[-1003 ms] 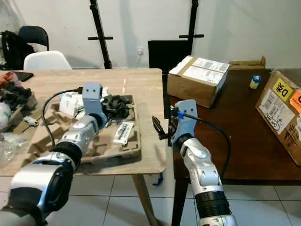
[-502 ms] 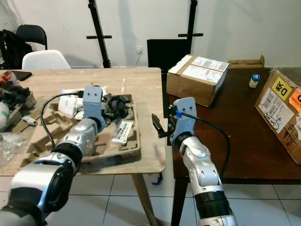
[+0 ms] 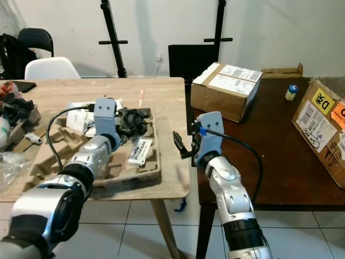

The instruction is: Picking trash to rubbish bin

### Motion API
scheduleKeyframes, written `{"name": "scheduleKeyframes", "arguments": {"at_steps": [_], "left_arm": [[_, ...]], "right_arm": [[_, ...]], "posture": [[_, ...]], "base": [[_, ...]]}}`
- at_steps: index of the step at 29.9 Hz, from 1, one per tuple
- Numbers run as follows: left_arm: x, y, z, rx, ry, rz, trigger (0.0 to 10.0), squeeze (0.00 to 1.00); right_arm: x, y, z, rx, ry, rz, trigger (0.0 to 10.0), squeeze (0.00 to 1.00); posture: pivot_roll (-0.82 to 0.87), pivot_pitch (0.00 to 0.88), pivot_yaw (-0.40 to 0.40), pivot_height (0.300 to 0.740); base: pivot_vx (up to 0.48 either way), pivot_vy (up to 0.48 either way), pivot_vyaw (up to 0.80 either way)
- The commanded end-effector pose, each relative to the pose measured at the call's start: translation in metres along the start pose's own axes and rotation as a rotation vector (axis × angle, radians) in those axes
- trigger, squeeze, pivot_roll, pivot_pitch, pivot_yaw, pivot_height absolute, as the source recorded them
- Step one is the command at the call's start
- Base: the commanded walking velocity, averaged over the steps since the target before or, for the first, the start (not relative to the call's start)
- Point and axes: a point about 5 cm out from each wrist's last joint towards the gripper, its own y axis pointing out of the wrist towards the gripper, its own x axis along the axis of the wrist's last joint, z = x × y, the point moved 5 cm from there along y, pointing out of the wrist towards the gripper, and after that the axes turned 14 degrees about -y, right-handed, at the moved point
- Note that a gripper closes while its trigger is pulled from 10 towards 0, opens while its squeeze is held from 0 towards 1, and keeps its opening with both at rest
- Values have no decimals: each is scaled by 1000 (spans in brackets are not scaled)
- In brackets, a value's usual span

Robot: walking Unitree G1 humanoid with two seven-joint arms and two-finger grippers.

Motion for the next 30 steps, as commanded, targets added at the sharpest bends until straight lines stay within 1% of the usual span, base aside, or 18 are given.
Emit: {"name": "scheduleKeyframes", "arguments": {"at_steps": [1,2,3,10,20,23,24,25,26,27,28,30], "left_arm": [[0,-1,7,14,-3,2,10000,0],[1,-1,7,11,-2,-3,10000,0],[0,-1,7,6,-9,1,0,0],[-3,-2,9,-4,-30,20,0,0],[2,-2,8,-21,-50,9,0,0],[7,-2,10,-21,-73,-9,0,0],[13,-2,10,-27,-96,-28,0,0],[13,-2,10,-27,-96,-28,0,0],[22,-2,10,-39,-123,-61,0,0],[28,-2,10,-50,-136,-86,3686,0],[35,-2,10,-58,-137,-110,10000,0],[47,-3,10,-63,-119,-168,10000,0]], "right_arm": [[-3,-2,2,9,6,11,10000,0],[-3,-2,2,9,6,11,10000,0],[-4,-3,1,8,3,13,10000,0],[-5,-3,0,10,-3,18,10000,0],[-5,-1,0,12,-2,16,10000,0],[-4,0,0,12,-3,15,10000,0],[-4,0,0,11,-3,14,10000,0],[-4,0,0,11,-3,14,10000,0],[-3,0,-1,10,-3,12,10000,0],[-3,0,-2,9,-3,12,10000,0],[-4,1,-2,9,-2,12,10000,0],[-5,1,-1,16,-1,14,10000,0]], "posture": [[-110,193,46,740],[-110,193,46,740],[-112,190,56,740],[-105,187,58,740],[-100,185,54,740],[-95,186,51,740],[-93,186,50,740],[-93,186,50,740],[-86,183,46,740],[-77,176,40,740],[-66,167,30,740],[-55,159,19,740]], "base": [[0,0,0],[0,0,0],[0,0,0],[0,0,0],[0,0,0],[0,0,0],[0,0,0],[0,0,0],[0,0,0],[0,0,0],[0,0,0],[0,0,0]]}}
